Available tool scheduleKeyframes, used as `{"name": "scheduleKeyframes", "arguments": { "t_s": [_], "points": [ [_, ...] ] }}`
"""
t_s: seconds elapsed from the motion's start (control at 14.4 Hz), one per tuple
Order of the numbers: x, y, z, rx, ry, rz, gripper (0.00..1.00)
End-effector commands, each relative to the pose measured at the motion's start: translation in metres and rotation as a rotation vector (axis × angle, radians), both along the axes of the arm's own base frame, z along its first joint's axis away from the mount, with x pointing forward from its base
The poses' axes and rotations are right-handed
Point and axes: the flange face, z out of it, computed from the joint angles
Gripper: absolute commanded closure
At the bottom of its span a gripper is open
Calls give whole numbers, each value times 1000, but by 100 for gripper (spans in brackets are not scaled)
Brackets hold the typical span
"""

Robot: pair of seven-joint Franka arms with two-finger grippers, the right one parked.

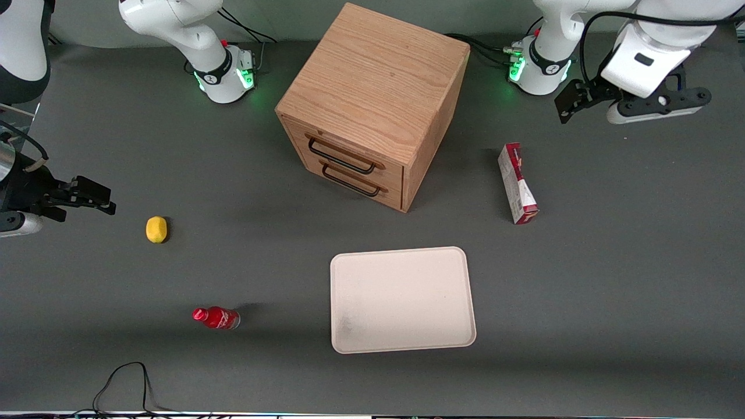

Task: Place red cookie box on tray
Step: 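Move the open left gripper above the upright red cookie box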

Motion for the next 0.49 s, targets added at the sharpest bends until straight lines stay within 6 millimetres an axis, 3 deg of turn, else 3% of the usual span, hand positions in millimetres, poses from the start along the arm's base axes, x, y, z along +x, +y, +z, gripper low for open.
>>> {"name": "scheduleKeyframes", "arguments": {
  "t_s": [0.0,0.21,0.42],
  "points": [
    [-21,4,-4,-5,-17,23,0],
    [-18,4,-27,-15,-8,27,0],
    [-13,3,-72,-17,-20,28,0]
  ]
}}
